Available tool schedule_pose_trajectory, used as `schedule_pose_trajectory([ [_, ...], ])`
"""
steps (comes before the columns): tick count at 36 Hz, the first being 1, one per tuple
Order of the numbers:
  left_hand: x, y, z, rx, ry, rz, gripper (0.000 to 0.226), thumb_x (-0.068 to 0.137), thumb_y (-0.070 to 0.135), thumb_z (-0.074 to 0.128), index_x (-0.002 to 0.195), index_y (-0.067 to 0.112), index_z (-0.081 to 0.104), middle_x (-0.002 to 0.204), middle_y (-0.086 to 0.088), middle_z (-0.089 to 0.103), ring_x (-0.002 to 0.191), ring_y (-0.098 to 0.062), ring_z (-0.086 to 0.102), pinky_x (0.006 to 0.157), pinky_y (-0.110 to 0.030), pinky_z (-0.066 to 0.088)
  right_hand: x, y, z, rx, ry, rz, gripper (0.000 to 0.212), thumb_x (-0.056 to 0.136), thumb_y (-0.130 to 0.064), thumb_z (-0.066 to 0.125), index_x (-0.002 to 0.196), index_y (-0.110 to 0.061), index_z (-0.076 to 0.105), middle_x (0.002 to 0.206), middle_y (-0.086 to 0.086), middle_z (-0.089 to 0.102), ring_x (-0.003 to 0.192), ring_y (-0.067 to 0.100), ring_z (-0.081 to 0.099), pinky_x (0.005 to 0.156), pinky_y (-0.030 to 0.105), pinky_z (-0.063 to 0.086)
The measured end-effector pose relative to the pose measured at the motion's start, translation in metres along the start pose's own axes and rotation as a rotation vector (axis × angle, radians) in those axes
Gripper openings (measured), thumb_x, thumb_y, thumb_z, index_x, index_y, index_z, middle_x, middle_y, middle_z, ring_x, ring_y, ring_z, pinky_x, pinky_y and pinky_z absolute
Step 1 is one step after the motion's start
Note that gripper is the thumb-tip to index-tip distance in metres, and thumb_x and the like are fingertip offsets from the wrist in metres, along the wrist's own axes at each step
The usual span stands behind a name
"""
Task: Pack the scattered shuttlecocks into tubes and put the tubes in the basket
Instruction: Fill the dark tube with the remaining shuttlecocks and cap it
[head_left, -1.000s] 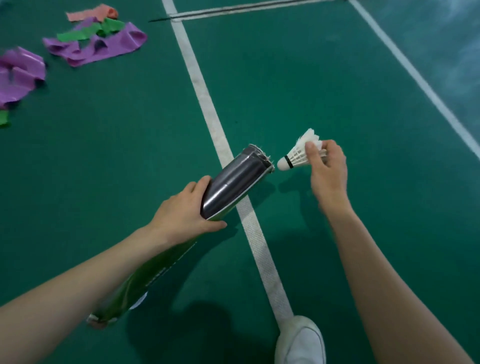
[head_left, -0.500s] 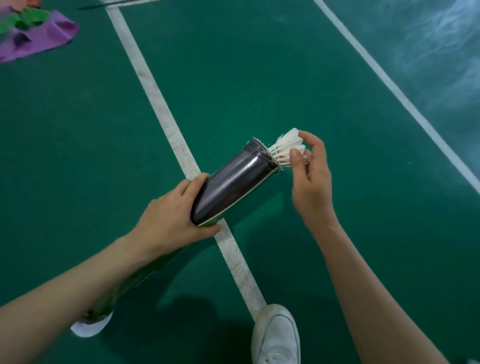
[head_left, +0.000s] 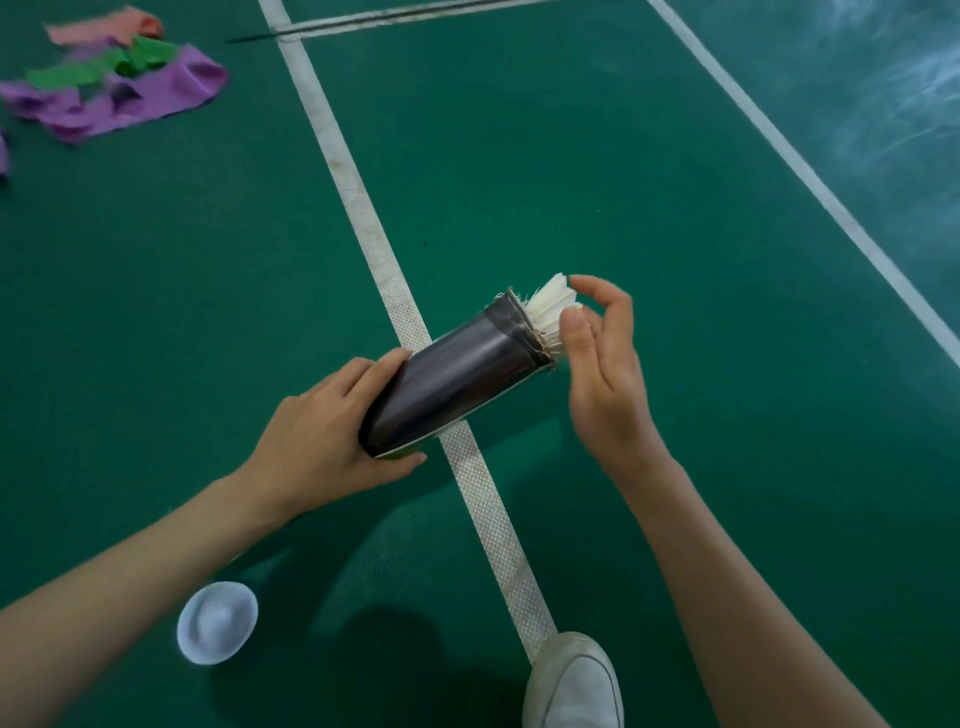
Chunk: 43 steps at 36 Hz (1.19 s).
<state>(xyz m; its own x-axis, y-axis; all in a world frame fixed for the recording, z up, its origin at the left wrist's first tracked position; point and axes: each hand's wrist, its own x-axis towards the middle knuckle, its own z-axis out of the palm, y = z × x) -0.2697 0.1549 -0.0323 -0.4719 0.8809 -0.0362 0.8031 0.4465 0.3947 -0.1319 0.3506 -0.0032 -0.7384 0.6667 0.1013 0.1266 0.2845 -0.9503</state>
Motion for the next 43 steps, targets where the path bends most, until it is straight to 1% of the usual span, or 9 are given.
schedule_pose_trajectory([
  [7,-0.004,-0.001,-0.007,0.022,0.023,0.002,0.089,0.066,0.07,0.055,0.14,0.024,0.037,0.112,0.004,0.059,0.081,-0.023,0.065,0.053,-0.033,0.054,-0.004,-0.002,0.01,-0.158,-0.179,-0.091,0.056,0.093,-0.052,0.028,0.138,-0.019,0.033,0.102,-0.013,0.056,0.083,-0.003,0.054,0.075,0.016,0.041],
  [13,-0.007,-0.008,-0.01,0.06,0.046,-0.016,0.089,0.064,0.07,0.055,0.138,0.024,0.039,0.11,0.005,0.059,0.08,-0.023,0.065,0.05,-0.032,0.051,-0.007,-0.007,0.025,-0.162,-0.258,-0.045,0.062,0.09,-0.061,0.027,0.141,-0.027,0.026,0.119,-0.003,0.059,0.101,0.011,0.058,0.089,0.031,0.046],
  [18,-0.009,-0.016,-0.011,0.106,0.004,-0.075,0.091,0.065,0.065,0.068,0.141,0.031,0.031,0.111,0.007,0.056,0.088,-0.022,0.063,0.058,-0.033,0.05,0.001,-0.013,0.023,0.015,-0.33,0.188,0.069,0.089,-0.061,0.022,0.15,-0.036,-0.001,0.109,-0.056,0.024,0.111,-0.023,0.032,0.102,0.01,0.018],
  [21,-0.01,-0.019,-0.007,0.12,-0.077,-0.15,0.095,0.068,0.062,0.07,0.146,0.035,0.023,0.12,0.01,0.051,0.1,-0.019,0.058,0.07,-0.032,0.048,0.008,-0.012,0.032,0.048,-0.374,0.299,0.072,0.089,-0.059,0.022,0.149,-0.038,-0.012,0.117,-0.043,0.017,0.12,-0.008,0.018,0.106,0.022,0.009],
  [25,-0.02,-0.036,0.0,0.15,-0.161,-0.238,0.095,0.072,0.063,0.066,0.147,0.035,0.015,0.122,0.009,0.047,0.105,-0.016,0.054,0.071,-0.029,0.042,0.003,-0.003,0.058,0.042,-0.335,0.373,0.07,0.099,-0.047,0.031,0.151,-0.027,-0.013,0.098,-0.037,0.04,0.116,-0.004,0.027,0.101,0.023,0.016],
  [29,-0.045,-0.061,0.0,0.143,-0.209,-0.326,0.096,0.074,0.062,0.066,0.148,0.031,0.013,0.122,0.007,0.047,0.094,-0.012,0.05,0.071,-0.027,0.043,-0.015,0.017,0.092,-0.002,-0.418,0.364,0.073,0.098,-0.037,0.045,0.151,-0.029,-0.004,0.118,-0.015,0.06,0.117,0.005,0.049,0.109,0.035,0.03],
  [35,-0.086,-0.095,-0.013,0.151,-0.223,-0.46,0.096,0.075,0.064,0.064,0.146,0.026,0.011,0.127,0.003,0.046,0.098,-0.019,0.055,0.075,-0.033,0.05,-0.042,0.031,0.145,-0.17,-0.331,0.099,0.058,0.095,-0.017,0.054,0.145,-0.012,0.025,0.135,-0.001,0.041,0.127,0.011,0.039,0.111,0.032,0.032],
  [38,-0.107,-0.115,-0.022,0.139,-0.227,-0.579,0.097,0.077,0.062,0.065,0.146,0.02,0.011,0.131,-0.003,0.044,0.099,-0.022,0.055,0.076,-0.033,0.049,-0.059,0.032,0.173,-0.257,-0.282,-0.184,0.04,0.091,-0.021,0.051,0.128,-0.008,0.04,0.122,0.011,0.046,0.115,0.017,0.042,0.103,0.03,0.035],
  [43,-0.145,-0.14,-0.022,0.106,-0.276,-0.742,0.094,0.076,0.058,0.068,0.142,0.016,0.016,0.13,-0.009,0.045,0.102,-0.029,0.057,0.08,-0.038,0.049,-0.098,0.049,0.216,-0.432,-0.905,-0.466,0.048,0.088,-0.04,0.045,0.124,-0.007,0.052,0.126,0.013,0.048,0.122,0.025,0.041,0.101,0.041,0.04],
])
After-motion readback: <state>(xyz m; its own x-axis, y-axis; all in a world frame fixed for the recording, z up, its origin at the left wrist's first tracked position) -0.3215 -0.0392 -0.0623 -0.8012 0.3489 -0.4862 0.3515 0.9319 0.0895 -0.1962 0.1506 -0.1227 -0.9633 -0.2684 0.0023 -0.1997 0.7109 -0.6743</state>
